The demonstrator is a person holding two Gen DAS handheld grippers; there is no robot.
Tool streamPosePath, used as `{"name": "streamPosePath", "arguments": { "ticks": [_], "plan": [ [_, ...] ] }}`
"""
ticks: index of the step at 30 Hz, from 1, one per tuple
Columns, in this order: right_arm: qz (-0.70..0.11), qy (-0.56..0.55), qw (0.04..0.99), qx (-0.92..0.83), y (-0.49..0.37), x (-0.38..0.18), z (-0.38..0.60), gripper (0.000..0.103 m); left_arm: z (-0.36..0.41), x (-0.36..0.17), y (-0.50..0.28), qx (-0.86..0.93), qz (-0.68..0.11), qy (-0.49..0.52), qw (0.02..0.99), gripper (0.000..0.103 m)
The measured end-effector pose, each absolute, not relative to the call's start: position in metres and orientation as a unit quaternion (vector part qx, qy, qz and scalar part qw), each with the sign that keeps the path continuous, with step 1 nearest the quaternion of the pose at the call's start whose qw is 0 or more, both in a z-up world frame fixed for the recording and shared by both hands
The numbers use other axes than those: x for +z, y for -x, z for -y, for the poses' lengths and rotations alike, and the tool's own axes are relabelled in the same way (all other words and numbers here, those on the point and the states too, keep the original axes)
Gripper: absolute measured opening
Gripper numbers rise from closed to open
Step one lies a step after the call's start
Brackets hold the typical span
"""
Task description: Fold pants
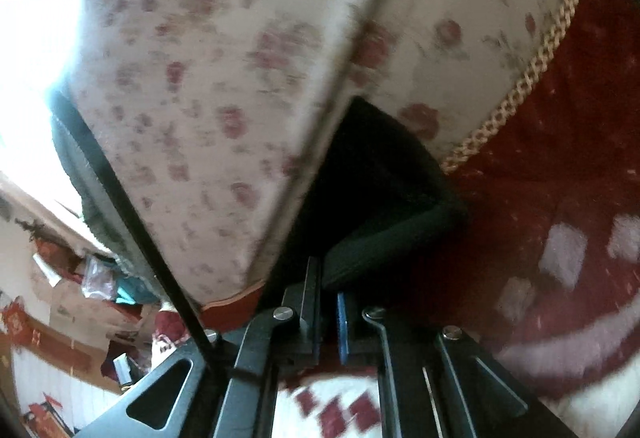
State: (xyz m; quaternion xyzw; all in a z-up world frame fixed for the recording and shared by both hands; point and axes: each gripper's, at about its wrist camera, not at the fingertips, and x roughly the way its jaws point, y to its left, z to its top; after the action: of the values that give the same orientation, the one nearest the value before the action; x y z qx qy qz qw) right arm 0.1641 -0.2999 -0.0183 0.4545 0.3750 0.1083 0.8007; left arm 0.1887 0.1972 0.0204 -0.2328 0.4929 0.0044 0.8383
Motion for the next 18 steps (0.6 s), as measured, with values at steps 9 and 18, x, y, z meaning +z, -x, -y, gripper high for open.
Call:
{"name": "streamPosePath", "arguments": {
  "ticks": [9,18],
  "plan": [
    [-0.322,-0.471,0.809,0.141,-0.11,0.031,0.309,0.005,-0.202,0.059,-0.133,-0.043,-0.454,0.239,0.857,0.005],
    [-0.294,-0.456,0.825,0.161,-0.015,0.073,0.314,0.005,-0.202,0.091,-0.051,-0.082,-0.433,0.217,0.871,0.005]
  ]
}}
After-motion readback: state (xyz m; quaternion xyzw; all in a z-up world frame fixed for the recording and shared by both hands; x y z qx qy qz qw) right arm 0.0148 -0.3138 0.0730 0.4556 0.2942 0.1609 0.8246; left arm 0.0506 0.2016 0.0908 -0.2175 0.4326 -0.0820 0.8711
